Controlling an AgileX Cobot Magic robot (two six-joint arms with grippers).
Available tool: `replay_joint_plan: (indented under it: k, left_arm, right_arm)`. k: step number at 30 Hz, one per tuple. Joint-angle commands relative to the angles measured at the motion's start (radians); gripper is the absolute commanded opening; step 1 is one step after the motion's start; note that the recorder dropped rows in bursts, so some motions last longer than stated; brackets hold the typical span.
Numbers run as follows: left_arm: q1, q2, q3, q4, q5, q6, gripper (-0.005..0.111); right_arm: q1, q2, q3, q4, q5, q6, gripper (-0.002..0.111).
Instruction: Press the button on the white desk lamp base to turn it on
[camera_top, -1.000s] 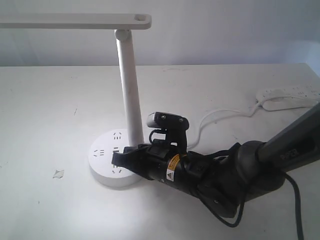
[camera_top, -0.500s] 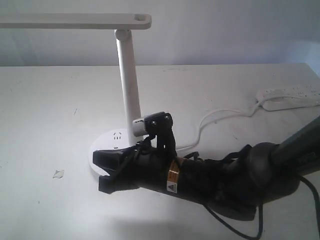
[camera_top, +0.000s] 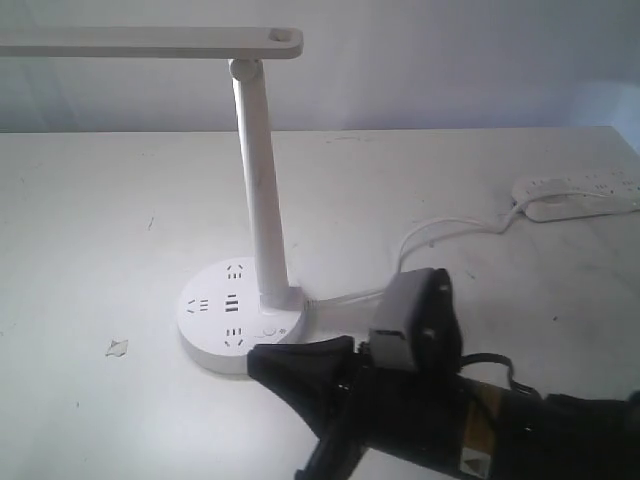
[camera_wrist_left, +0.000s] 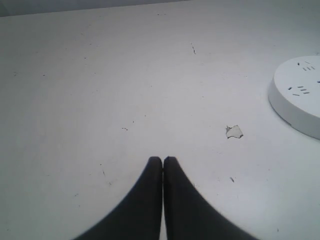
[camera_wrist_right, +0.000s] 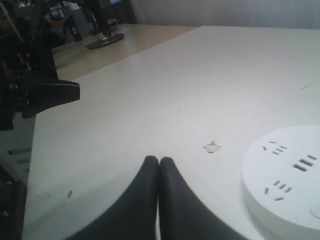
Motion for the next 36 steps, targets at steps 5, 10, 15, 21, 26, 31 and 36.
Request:
replay_joint_plan:
  k: [5,10,15,21,26,31,36]
  left_arm:
    - [-0.005,-0.004,0.003,-0.001,-0.002,0.000,0.000]
    - [-0.005,-0.004,0.003,-0.001,-0.002,0.000,0.000]
    - [-0.005,-0.004,0.003,-0.001,-0.002,0.000,0.000]
    - [-0.005,-0.004,0.003,-0.001,-0.002,0.000,0.000]
    - [-0.005,-0.004,0.003,-0.001,-0.002,0.000,0.000]
    - [-0.005,-0.004,0.003,-0.001,-0.002,0.000,0.000]
    - [-0.005,-0.004,0.003,-0.001,-0.002,0.000,0.000]
  right_arm:
    - [0.000,-0.342,0.260,0.415,-0.016,-0.350,0.000]
    - [0.000,-0.532,0.326,0.715,-0.016,-0.459,0.000]
    - [0.000,-0.714,0.326,0.753,0.187,-0.623,0.000]
    - [0.000,-0.901,0.326,0.801,0.336,-0.715,0.000]
    - [0.000,-1.062,0.326,0.980,0.434,-0.875,0.000]
    - [0.000,-1.236,0.326,1.034,0.502,-0.989,0.000]
    - [0.000,-1.454,0.326,1.029,0.653,-1.061,0.000]
